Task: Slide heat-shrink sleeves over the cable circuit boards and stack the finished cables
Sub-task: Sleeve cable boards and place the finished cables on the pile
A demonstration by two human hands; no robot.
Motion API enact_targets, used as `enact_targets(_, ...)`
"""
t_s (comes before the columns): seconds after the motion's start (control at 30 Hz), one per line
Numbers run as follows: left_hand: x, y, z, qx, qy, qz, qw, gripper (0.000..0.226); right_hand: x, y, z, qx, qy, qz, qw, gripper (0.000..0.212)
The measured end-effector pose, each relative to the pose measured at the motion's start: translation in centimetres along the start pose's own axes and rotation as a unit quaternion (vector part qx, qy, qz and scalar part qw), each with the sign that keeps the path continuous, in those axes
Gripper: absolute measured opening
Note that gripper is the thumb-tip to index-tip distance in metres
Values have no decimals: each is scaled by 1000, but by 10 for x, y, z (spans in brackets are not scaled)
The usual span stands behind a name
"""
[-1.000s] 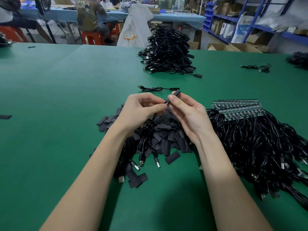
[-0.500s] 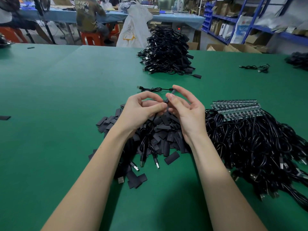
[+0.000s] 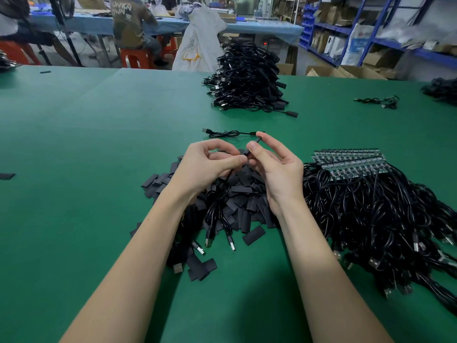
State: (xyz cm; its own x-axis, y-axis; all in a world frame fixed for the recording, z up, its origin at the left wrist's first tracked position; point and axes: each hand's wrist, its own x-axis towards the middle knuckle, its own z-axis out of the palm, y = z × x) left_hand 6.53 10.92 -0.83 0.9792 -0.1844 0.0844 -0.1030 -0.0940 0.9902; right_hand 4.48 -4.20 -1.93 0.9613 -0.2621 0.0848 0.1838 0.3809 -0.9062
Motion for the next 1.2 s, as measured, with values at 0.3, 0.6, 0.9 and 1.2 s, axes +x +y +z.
enact_targets(0.3, 0, -2, 0, -5, 9, 31, 999, 8, 1, 0, 1, 14, 4, 20, 1000, 25)
enact_targets(0.6, 4, -6, -10, 177, -95, 5, 980, 12, 4, -9, -3, 92, 108, 32, 989, 22)
enact_targets(0.9, 14, 23, 5, 139, -7, 83, 987, 7, 8, -16, -14, 46, 80, 103, 990, 45)
enact_targets(1.2, 149, 34, 11, 525, -52, 108, 843, 14, 9, -12, -14, -1, 61, 137, 989, 24)
